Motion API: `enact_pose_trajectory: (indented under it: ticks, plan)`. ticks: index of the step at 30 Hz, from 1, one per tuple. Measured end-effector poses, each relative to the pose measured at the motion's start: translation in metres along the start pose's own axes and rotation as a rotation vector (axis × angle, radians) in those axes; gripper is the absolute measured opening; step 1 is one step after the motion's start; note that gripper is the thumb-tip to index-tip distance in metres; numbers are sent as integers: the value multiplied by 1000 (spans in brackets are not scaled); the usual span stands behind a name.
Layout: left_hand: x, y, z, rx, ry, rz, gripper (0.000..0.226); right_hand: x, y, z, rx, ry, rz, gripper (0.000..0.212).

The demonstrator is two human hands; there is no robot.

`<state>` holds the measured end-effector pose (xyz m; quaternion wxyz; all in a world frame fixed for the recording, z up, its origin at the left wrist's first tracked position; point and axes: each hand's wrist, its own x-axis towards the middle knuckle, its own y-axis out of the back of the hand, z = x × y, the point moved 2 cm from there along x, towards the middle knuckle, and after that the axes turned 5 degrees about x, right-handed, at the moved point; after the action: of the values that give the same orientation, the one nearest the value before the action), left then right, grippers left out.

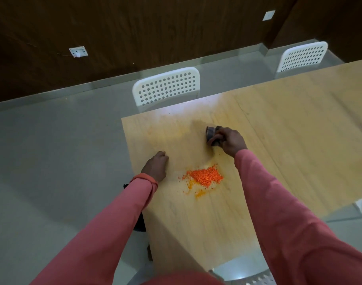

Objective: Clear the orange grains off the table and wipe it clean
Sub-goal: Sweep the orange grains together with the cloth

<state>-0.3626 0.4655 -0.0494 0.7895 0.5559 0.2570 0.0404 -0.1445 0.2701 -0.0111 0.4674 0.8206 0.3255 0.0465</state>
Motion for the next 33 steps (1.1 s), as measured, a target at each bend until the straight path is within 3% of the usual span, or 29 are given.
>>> enact_pose_trajectory:
  ticks: [4, 11, 14, 17, 19, 23, 33]
  plan:
    - [0, 0, 5, 51, -3, -4, 61, -12, -13, -11, -103, -45, -65, 31]
    - [2, 4, 8, 118, -21, 19, 48, -69, -46, -43, -154, 285, -326, 33]
    - [3, 2, 5, 120, -15, 11, 51, -76, -38, -38, -89, 283, -270, 39]
    - [3, 2, 3, 87, -16, 7, 57, -84, -17, -19, -50, 182, -31, 27]
    - [2, 2, 3, 64, -16, 19, 61, -91, -10, -2, -69, 62, 93, 31]
    - [-2, 0, -1, -3, -10, 33, 66, -109, -36, 13, -271, -153, 60, 36]
    - [-25, -3, -16, -65, -67, 58, 59, -99, -94, -82, -184, -117, 4, 34]
